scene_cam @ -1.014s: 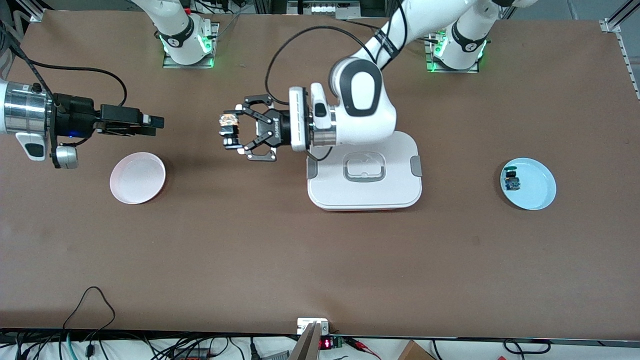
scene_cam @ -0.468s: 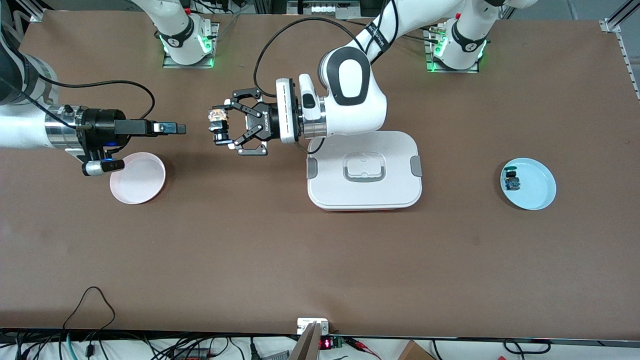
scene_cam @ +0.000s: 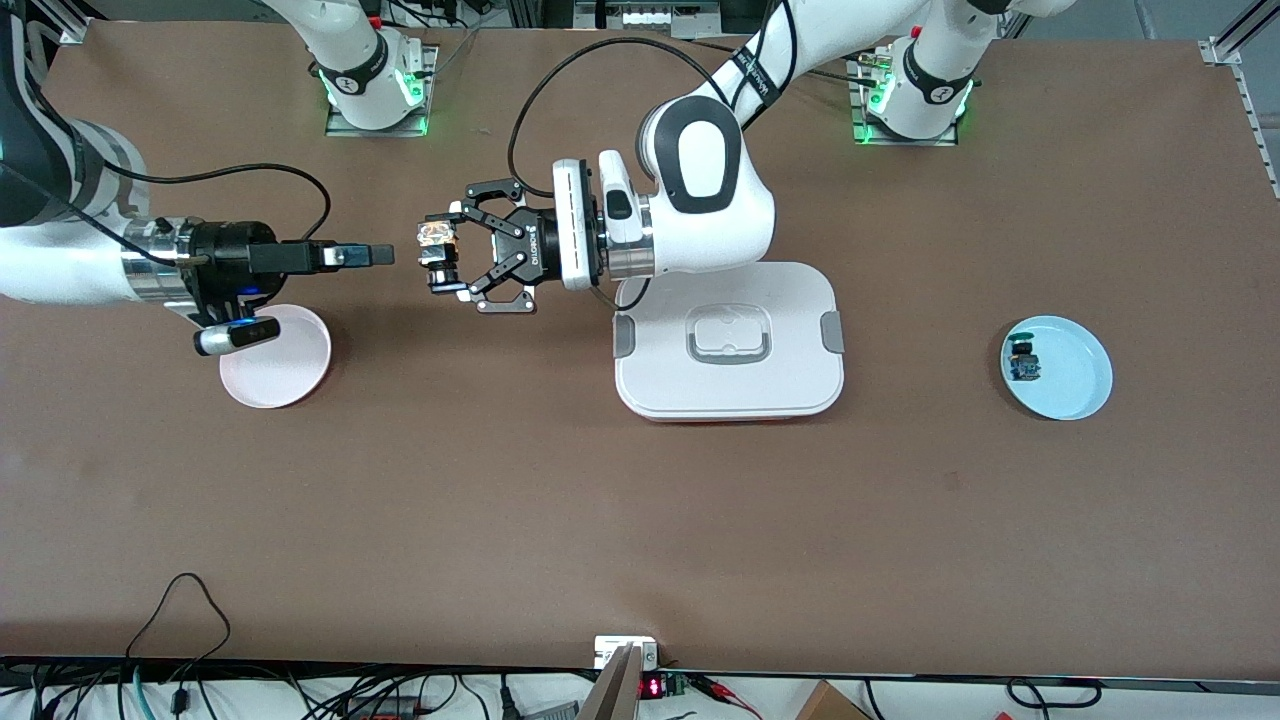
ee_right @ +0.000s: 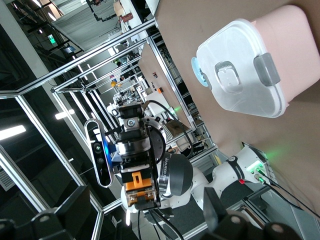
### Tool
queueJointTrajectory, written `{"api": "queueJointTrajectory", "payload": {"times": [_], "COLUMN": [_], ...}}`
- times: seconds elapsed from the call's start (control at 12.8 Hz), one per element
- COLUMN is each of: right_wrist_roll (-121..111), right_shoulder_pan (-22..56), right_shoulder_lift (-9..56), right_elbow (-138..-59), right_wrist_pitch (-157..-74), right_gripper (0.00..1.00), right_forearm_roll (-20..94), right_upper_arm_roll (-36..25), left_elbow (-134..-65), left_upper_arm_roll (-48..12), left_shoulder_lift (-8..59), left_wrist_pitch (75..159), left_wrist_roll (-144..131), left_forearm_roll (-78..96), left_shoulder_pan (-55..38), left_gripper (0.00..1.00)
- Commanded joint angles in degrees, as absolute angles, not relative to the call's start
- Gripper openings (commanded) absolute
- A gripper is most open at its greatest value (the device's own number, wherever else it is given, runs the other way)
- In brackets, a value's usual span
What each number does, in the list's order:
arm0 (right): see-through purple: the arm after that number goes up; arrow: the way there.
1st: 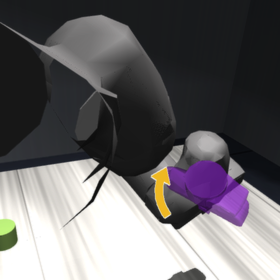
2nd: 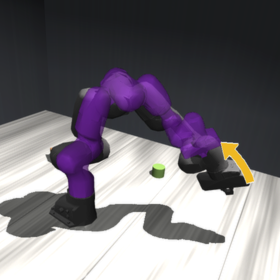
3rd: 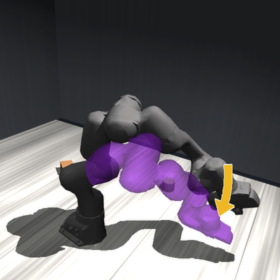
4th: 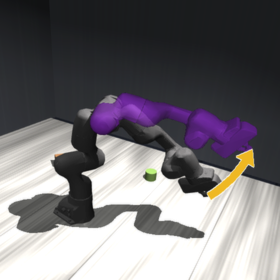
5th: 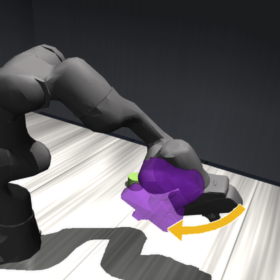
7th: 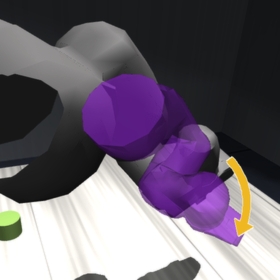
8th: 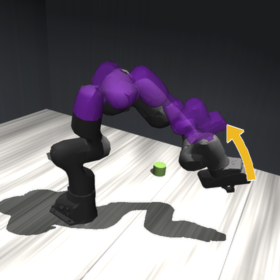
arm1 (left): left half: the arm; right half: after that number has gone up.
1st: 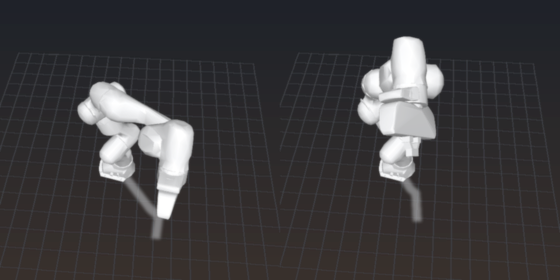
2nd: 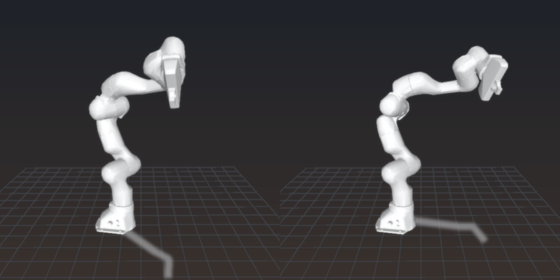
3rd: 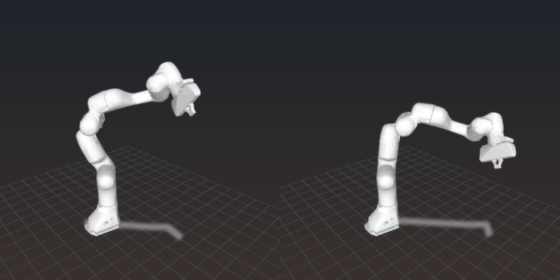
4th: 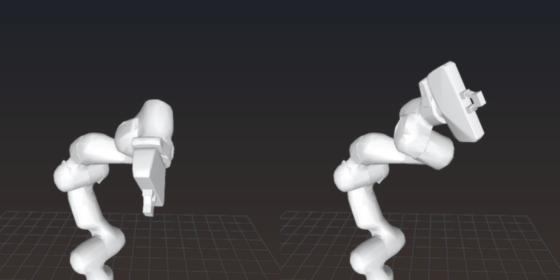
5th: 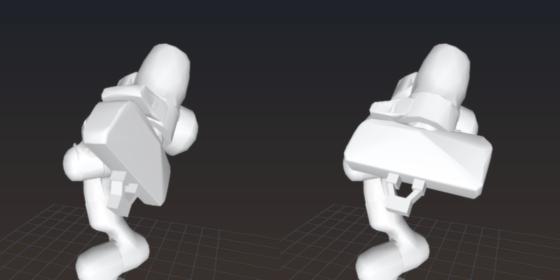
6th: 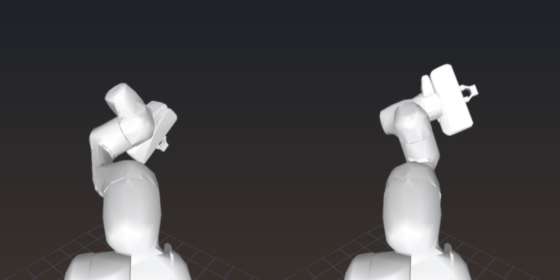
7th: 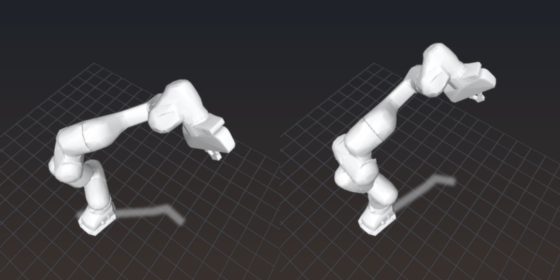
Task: Transfer orange switch to right arm and place
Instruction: 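Close the right gripper on the orange switch held by the left gripper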
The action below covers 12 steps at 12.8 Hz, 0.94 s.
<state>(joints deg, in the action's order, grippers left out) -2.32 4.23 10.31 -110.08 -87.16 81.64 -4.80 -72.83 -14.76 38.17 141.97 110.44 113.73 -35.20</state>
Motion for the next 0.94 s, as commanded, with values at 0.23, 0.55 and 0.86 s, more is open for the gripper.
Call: {"api": "queueJointTrajectory", "payload": {"times": [0.23, 0.55, 0.86], "right_wrist_roll": [-4.04, -4.92, -5.18], "right_shoulder_pan": [7.38, 7.47, 7.47], "right_shoulder_lift": [12.04, 12.48, 12.92], "right_elbow": [-109.69, -109.42, -109.42], "right_wrist_pitch": [-86.92, -86.57, -86.04], "right_gripper": [1.00, 1.00, 1.00], "right_forearm_roll": [85.69, 86.84, 86.84], "right_upper_arm_roll": [-3.87, -2.82, -2.72], "left_elbow": [-70.49, -70.49, -70.40], "left_upper_arm_roll": [-14.33, -14.24, -14.24], "left_shoulder_lift": [39.29, 39.29, 39.29], "left_wrist_pitch": [142.56, 142.56, 142.56], "left_wrist_roll": [110.39, 110.39, 110.39], "left_forearm_roll": [115.14, 115.14, 115.05], "left_shoulder_pan": [-35.77, -35.86, -35.86], "left_gripper": [0.00, 0.01, 0.01]}}
